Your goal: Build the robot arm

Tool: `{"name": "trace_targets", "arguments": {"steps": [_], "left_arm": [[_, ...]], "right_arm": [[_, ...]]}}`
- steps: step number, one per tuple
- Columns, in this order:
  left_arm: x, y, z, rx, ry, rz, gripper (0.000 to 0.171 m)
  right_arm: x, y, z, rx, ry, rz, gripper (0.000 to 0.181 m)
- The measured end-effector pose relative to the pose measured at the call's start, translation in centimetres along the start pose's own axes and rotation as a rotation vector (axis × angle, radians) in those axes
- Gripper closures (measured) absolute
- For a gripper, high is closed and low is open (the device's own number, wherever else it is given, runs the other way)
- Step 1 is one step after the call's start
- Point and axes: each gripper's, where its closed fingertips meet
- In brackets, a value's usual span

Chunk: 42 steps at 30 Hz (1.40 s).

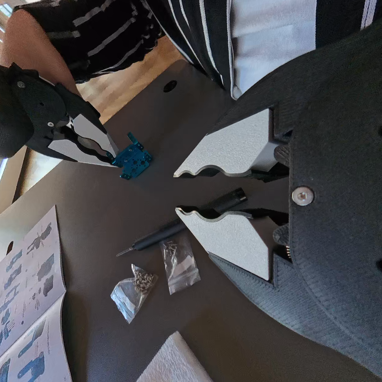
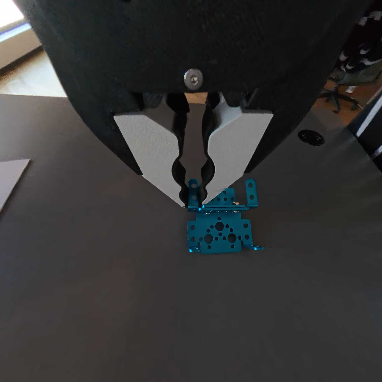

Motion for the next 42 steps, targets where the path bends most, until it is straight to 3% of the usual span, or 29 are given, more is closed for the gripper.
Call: {"name": "trace_targets", "arguments": {"steps": [10, 13, 15, 20, 22, 29, 36, 42], "left_arm": [[0.3, -0.8, -1.1, 0.149, -0.029, 0.058, 0.144], [0.2, -0.9, -1.0, 0.172, -0.050, 0.102, 0.144], [0.0, -0.9, -0.9, 0.193, -0.056, 0.111, 0.144], [-0.1, -1.1, -1.4, 0.225, -0.075, 0.117, 0.144], [-0.2, -1.0, -1.6, 0.237, -0.075, 0.116, 0.144], [0.5, 0.1, -1.5, 0.276, -0.062, 0.125, 0.144], [0.7, 2.4, -0.6, 0.363, -0.043, 0.125, 0.143], [1.5, 4.1, 1.3, 0.397, -0.080, 0.164, 0.143]], "right_arm": [[-0.7, 0.6, -0.2, 0.052, -0.183, -0.135, 0.173], [-1.3, 0.4, -0.3, 0.016, -0.220, -0.126, 0.152], [-1.6, 0.3, 0.1, -0.020, -0.276, -0.123, 0.149], [0.6, -0.7, 2.9, -0.091, -0.699, -0.267, 0.145], [0.6, -0.7, 3.5, -0.098, -0.799, -0.272, 0.143], [-2.1, -1.1, 1.5, -0.165, -0.641, -0.153, 0.133], [-0.4, -1.6, 2.1, -0.084, -0.793, -0.181, 0.134], [-0.8, -0.4, 1.9, -0.041, -0.791, -0.109, 0.134]]}}
Point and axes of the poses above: each gripper's, where its closed fingertips meet, z back along the fingers, x out of its top, y = z × x across the jaws, and after that the axes turned 8 degrees about z, right-handed
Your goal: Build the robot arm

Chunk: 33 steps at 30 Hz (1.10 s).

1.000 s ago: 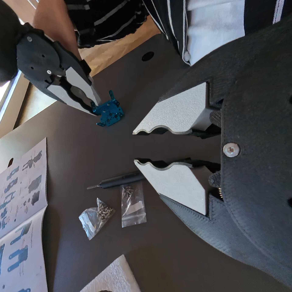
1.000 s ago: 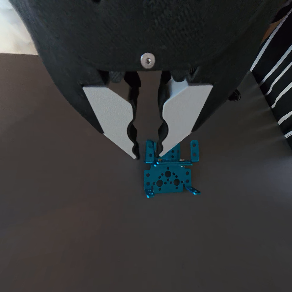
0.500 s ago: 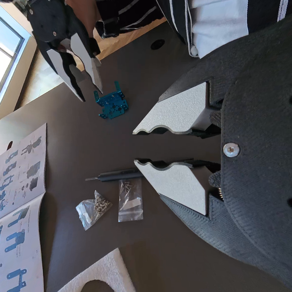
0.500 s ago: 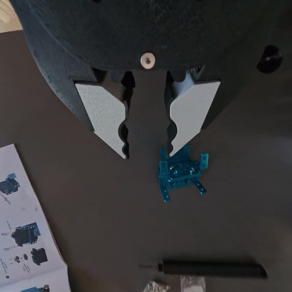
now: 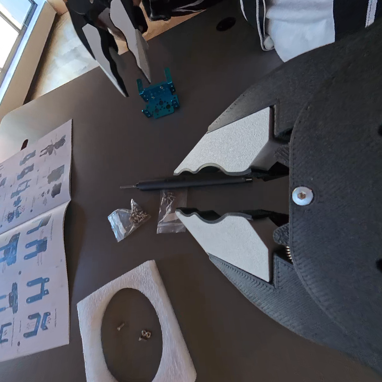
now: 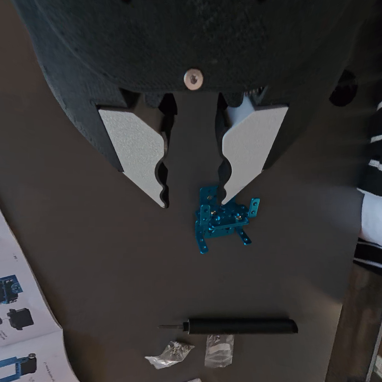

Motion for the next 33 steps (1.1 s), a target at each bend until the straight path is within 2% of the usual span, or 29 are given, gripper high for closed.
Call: {"name": "trace_targets", "arguments": {"steps": [3, 8, 15, 20, 25, 28, 33], "left_arm": [[0.4, 0.1, 0.3, -0.001, -0.010, -0.005, 0.144], [0.2, -0.4, -0.5, -0.024, 0.010, -0.021, 0.144], [-0.6, -1.0, -0.8, -0.026, 0.038, -0.048, 0.144], [-0.3, -0.6, -0.2, -0.025, 0.011, -0.026, 0.146], [1.0, -0.1, 0.0, -0.016, -0.068, -0.025, 0.145], [2.1, -0.1, 0.1, -0.023, -0.120, -0.018, 0.145], [2.3, -0.1, 0.0, -0.023, -0.115, -0.023, 0.145]], "right_arm": [[-0.2, 0.0, 0.6, 0.006, 0.046, -0.005, 0.136], [1.3, 0.0, 0.9, 0.017, 0.110, -0.027, 0.142], [2.0, 0.3, 0.2, 0.042, 0.081, -0.086, 0.149], [2.7, 0.0, 1.3, 0.038, -0.049, -0.111, 0.151], [4.8, -0.5, 2.4, 0.005, -0.263, -0.131, 0.154], [5.5, -1.7, 2.6, -0.107, -0.361, -0.098, 0.152], [5.8, -3.4, 2.8, -0.234, -0.440, -0.076, 0.152]]}}
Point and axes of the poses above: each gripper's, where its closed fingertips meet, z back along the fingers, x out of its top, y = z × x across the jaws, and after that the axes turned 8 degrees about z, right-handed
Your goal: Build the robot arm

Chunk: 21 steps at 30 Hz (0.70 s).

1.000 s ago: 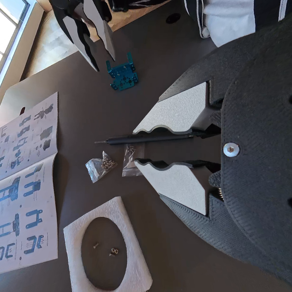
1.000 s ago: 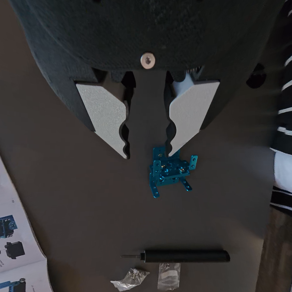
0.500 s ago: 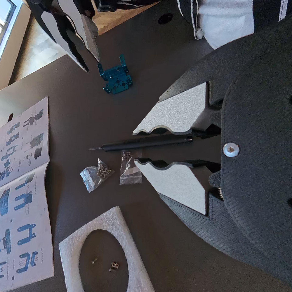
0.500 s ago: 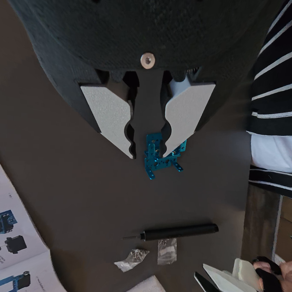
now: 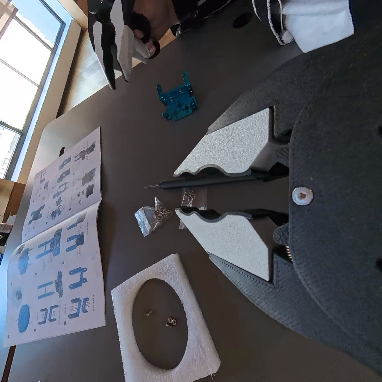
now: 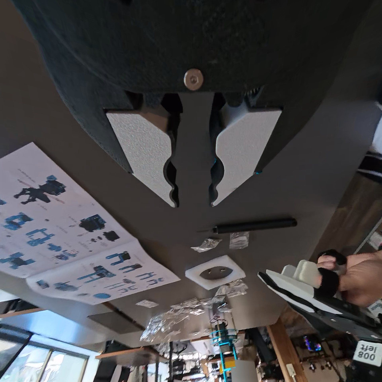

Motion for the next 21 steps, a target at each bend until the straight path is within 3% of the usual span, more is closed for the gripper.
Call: {"name": "trace_targets", "arguments": {"steps": [5, 21], "left_arm": [[-0.3, 0.0, -0.2, 0.004, 0.009, 0.002, 0.145], [-0.7, -0.2, 0.0, 0.001, 0.007, 0.012, 0.146]], "right_arm": [[0.1, -0.8, -0.4, -0.050, -0.071, -0.010, 0.153], [-1.7, -1.7, -1.1, -0.123, -0.014, 0.075, 0.153]]}}
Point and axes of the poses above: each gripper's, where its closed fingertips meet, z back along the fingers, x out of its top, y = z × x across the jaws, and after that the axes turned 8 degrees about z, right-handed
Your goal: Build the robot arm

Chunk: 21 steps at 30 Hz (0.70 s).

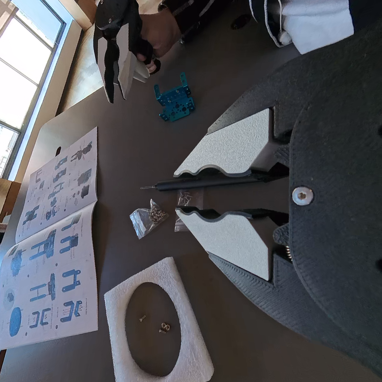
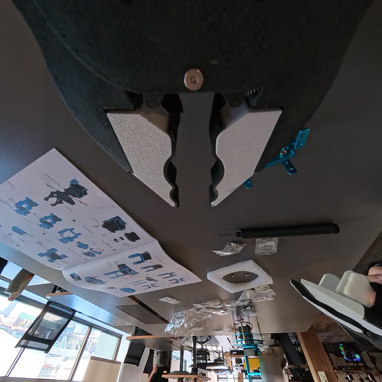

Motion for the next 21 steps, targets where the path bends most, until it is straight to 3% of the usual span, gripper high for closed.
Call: {"name": "trace_targets", "arguments": {"steps": [21], "left_arm": [[0.02, -0.16, 0.14, 0.001, 0.016, -0.015, 0.146]], "right_arm": [[-0.97, 0.16, -0.53, 0.007, 0.049, 0.019, 0.154]]}}
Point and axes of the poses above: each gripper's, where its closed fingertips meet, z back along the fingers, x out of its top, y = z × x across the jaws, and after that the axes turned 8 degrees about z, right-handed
